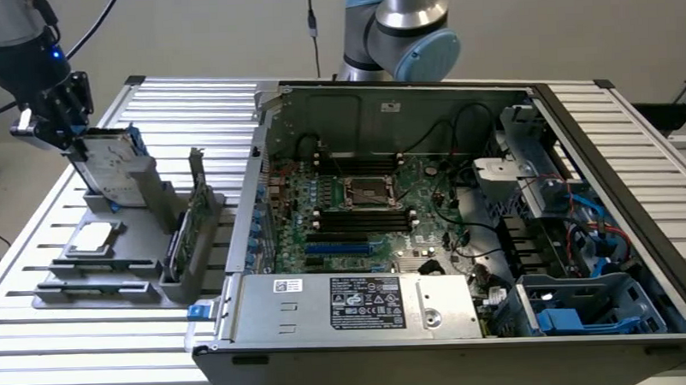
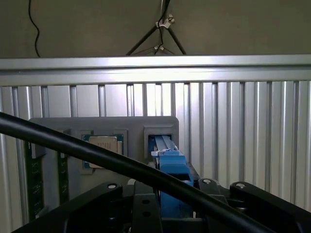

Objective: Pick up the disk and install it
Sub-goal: 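Pick up the disk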

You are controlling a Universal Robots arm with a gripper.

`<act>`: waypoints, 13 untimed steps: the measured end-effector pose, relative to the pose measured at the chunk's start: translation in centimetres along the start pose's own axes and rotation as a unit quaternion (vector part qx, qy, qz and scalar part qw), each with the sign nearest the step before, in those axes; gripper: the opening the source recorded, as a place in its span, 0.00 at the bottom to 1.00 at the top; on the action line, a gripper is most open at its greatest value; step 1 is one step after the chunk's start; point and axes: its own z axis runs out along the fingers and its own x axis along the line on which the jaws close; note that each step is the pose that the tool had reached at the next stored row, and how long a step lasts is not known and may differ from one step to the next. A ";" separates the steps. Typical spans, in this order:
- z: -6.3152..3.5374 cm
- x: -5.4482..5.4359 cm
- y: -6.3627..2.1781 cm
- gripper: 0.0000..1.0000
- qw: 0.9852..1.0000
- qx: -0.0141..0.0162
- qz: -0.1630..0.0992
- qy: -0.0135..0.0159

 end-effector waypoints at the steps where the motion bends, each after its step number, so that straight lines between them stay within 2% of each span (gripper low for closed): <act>1: 0.00 0.0 0.00 0.33 1.000 0.000 0.000 0.000; 9: 0.01 0.0 0.00 0.33 1.000 -0.002 0.000 0.004; 13: 0.01 0.0 0.00 0.33 1.000 -0.007 0.001 0.010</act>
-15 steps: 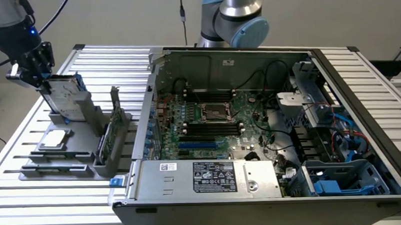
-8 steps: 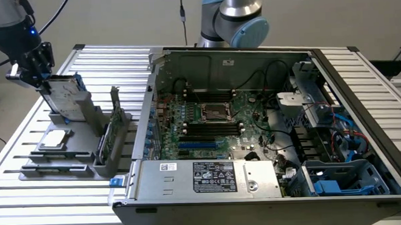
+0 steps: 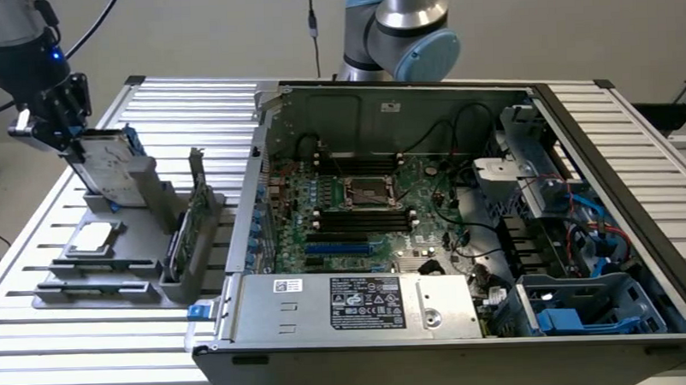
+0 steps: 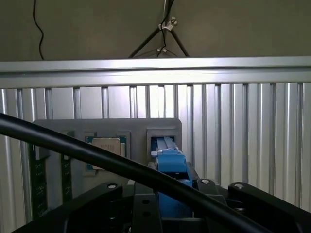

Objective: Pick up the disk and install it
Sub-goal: 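Pick up the disk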

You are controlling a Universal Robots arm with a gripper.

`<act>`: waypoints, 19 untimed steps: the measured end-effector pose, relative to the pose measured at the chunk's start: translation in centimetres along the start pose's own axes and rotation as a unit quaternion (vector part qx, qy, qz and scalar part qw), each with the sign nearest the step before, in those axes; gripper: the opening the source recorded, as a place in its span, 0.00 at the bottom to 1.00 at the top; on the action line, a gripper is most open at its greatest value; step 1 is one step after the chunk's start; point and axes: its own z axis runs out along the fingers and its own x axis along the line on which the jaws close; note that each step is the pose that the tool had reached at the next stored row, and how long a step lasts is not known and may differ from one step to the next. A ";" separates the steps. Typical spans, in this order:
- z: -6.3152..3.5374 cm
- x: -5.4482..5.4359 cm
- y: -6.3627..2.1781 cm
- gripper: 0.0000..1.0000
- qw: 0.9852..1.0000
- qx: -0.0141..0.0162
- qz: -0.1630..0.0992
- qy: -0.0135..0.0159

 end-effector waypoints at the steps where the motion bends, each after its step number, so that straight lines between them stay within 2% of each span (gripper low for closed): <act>1: -0.01 0.0 -0.01 0.33 1.000 0.000 0.000 0.001; 7: -0.04 0.0 -0.10 0.33 1.000 0.000 0.000 0.006; 12: -0.11 0.0 -0.19 0.33 1.000 0.000 0.000 0.007; 19: -0.17 0.0 -0.25 0.33 1.000 0.005 0.000 0.006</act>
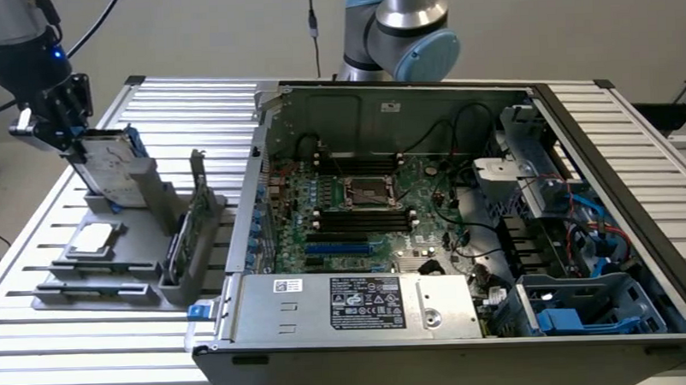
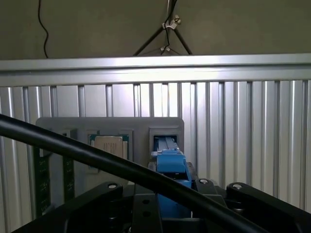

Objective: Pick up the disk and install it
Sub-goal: 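Pick up the disk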

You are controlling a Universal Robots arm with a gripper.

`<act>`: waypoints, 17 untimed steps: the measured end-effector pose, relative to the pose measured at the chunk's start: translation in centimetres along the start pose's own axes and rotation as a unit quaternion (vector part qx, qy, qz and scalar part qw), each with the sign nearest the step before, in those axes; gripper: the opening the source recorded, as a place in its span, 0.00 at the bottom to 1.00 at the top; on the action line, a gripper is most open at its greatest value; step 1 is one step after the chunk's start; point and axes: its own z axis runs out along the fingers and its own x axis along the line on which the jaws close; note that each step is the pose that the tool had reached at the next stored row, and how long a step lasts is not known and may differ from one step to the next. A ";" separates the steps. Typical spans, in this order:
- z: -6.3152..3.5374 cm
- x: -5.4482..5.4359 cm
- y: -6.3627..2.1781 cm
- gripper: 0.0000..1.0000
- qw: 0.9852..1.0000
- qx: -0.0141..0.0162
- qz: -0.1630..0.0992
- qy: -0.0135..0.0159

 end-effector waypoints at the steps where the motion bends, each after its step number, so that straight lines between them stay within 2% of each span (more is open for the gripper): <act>1: 0.00 0.0 0.00 0.33 1.000 0.001 0.000 0.000; 3: 0.00 0.0 -0.01 0.33 1.000 0.002 0.000 0.000; 11: -0.02 0.0 0.00 0.33 1.000 0.002 0.000 0.000; 17: -0.58 0.0 0.02 0.33 1.000 0.002 0.000 0.000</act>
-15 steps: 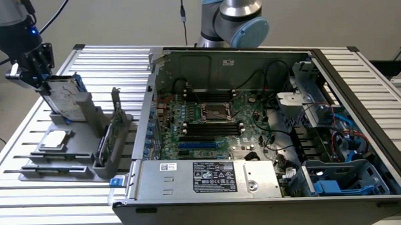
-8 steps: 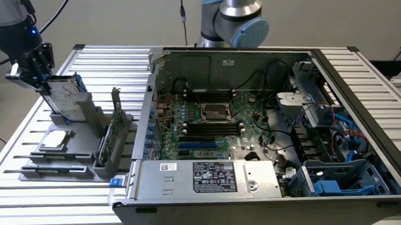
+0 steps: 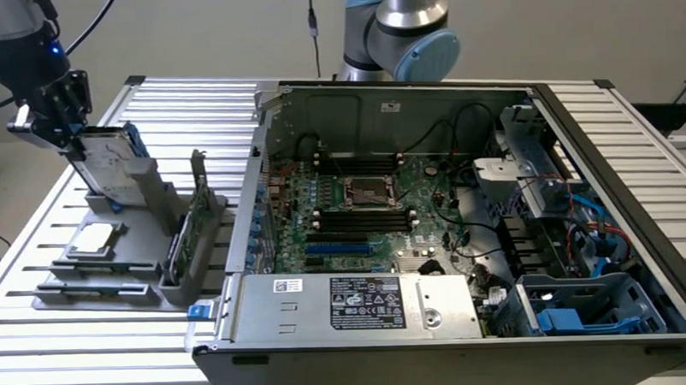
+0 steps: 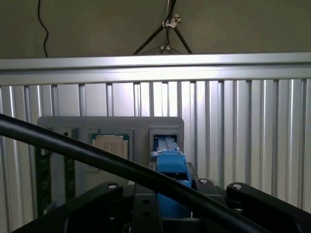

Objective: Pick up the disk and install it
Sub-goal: 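Pick up the disk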

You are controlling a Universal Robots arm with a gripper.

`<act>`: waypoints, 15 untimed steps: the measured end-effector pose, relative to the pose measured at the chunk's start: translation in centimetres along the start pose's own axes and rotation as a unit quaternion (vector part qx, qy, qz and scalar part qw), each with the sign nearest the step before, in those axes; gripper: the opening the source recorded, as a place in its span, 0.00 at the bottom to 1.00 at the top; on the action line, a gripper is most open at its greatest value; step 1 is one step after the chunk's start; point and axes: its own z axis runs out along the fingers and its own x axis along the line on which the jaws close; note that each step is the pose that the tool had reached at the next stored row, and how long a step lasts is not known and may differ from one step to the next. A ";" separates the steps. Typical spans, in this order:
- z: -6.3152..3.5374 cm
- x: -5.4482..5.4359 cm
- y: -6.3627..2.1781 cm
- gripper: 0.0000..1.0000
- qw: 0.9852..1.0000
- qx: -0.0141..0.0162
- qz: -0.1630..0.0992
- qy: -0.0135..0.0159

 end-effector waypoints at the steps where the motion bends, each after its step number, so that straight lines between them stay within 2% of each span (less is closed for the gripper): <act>1: -0.18 0.0 0.00 0.33 1.000 0.000 0.000 0.000; 8: -1.62 0.0 0.04 0.33 1.000 0.000 0.000 0.000; 15: -3.68 0.0 0.06 0.33 1.000 0.000 0.000 0.000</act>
